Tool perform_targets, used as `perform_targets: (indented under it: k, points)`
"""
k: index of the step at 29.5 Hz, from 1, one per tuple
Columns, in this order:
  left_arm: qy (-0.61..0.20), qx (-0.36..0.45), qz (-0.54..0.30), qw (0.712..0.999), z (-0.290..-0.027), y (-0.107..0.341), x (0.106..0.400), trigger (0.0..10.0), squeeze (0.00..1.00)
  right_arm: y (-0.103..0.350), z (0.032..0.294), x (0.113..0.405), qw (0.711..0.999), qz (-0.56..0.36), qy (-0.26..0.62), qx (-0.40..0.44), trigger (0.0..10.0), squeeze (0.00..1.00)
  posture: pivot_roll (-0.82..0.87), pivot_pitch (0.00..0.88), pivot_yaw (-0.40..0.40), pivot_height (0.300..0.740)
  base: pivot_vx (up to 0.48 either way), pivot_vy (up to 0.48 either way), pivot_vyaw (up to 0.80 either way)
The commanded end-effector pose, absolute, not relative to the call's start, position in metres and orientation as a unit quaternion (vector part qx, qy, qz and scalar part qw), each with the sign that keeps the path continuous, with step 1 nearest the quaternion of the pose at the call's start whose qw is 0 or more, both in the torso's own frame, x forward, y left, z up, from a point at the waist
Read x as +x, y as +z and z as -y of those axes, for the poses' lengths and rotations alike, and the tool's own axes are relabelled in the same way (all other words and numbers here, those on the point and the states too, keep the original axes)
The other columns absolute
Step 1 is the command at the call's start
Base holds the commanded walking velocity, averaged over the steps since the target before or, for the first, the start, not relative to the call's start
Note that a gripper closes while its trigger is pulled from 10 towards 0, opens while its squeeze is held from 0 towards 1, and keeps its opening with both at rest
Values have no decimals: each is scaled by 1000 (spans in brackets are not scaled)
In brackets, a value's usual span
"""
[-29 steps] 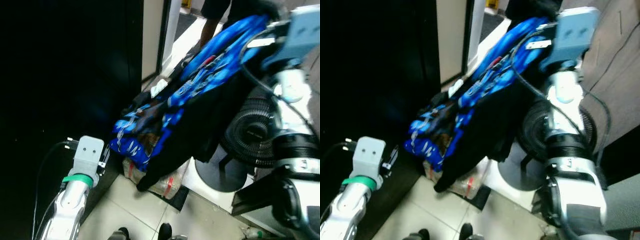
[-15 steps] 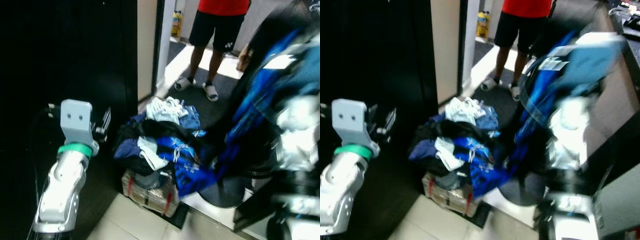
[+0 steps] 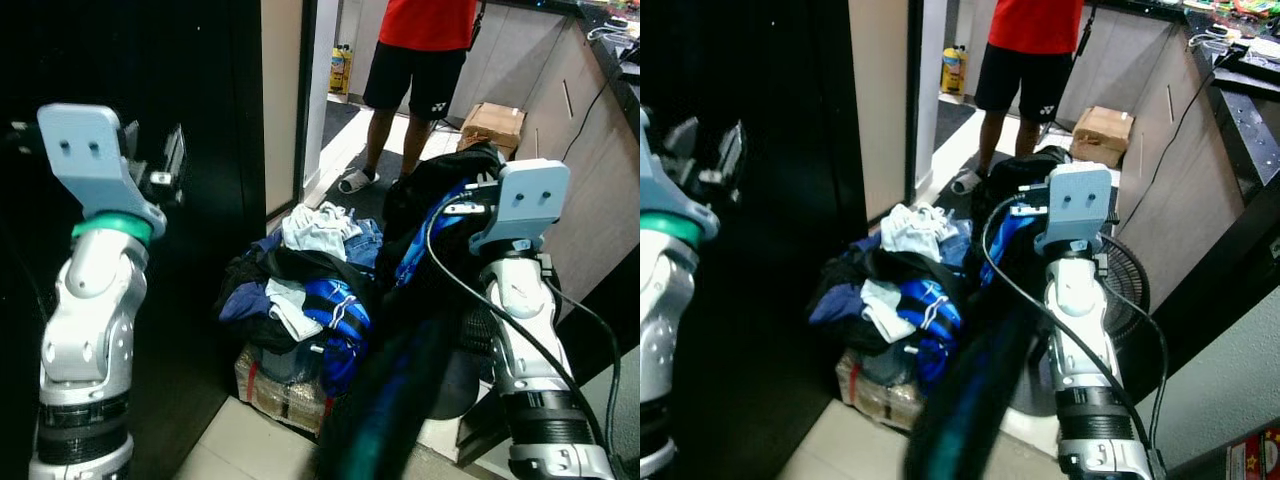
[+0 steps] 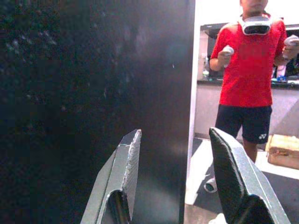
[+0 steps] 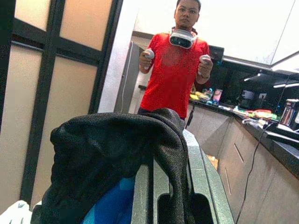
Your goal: Clothes washing
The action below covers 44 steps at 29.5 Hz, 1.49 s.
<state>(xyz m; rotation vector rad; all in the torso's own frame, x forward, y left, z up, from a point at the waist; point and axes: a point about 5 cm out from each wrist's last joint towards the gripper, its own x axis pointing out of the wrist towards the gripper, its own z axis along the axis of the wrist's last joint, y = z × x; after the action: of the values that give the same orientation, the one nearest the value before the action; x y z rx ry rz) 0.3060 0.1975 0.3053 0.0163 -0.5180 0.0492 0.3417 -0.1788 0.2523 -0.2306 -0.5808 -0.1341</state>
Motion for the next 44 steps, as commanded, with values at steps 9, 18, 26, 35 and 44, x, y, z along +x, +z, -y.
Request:
perform_targets:
  k: [9,18,26,35,44]
  points:
    - [22,0,267,964,-196,320,306,10000,0,269,181,338,947,306,-71,-70,10000,0,127,0,-12,740,0,0,-631]
    - [13,9,274,962,-193,326,306,10000,0,274,173,340,945,315,-59,-59,10000,0,135,0,-9,740,0,0,-800]
    - [9,18,272,962,-192,327,305,10000,0,269,170,340,950,305,-55,-42,10000,0,148,0,4,740,0,0,-800]
    - [6,23,273,962,-193,331,306,10000,0,267,163,341,951,305,-48,-31,10000,0,157,0,14,740,0,0,-800]
    - [4,28,270,963,-193,331,308,10000,0,269,161,343,950,307,-49,-21,10000,0,162,0,24,740,0,0,-800]
